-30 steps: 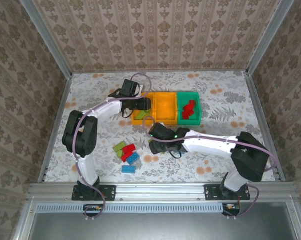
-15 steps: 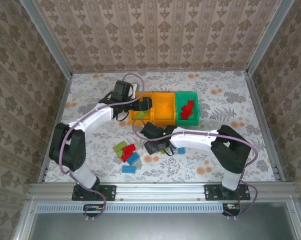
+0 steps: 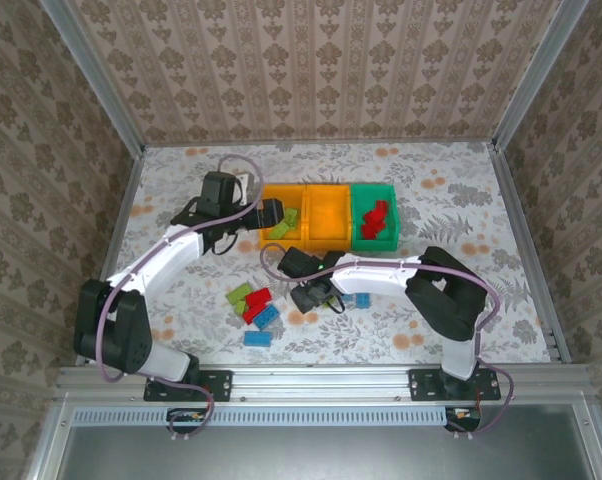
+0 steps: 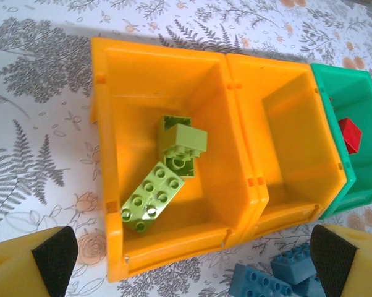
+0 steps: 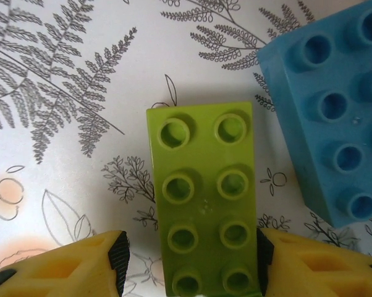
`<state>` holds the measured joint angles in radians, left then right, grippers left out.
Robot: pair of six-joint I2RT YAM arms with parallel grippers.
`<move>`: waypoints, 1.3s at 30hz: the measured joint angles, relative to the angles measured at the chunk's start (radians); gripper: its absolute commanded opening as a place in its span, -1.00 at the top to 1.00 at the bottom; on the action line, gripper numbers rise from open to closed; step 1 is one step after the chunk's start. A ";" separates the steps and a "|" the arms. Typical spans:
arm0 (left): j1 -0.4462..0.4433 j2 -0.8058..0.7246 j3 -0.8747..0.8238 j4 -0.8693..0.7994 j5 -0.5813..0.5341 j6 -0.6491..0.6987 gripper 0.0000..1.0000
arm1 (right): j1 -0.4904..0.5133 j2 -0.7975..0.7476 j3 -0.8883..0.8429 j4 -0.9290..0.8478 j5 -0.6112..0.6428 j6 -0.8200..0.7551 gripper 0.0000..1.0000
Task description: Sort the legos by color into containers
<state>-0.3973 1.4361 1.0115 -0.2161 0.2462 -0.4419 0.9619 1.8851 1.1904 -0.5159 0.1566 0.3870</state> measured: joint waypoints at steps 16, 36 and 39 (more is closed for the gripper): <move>0.034 -0.144 -0.161 -0.050 -0.046 0.013 -1.00 | -0.018 -0.039 0.033 0.029 -0.011 -0.006 0.59; 0.016 -0.270 -0.365 -0.160 -0.117 0.034 -1.00 | -0.274 0.137 0.438 0.137 -0.192 0.140 0.51; -0.006 -0.293 -0.393 -0.168 -0.121 0.029 -1.00 | -0.284 0.196 0.500 0.117 -0.195 0.148 0.41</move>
<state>-0.4034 1.1427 0.6182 -0.3840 0.1257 -0.4126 0.6781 2.0811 1.6905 -0.3992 -0.0387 0.5350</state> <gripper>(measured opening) 0.993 0.312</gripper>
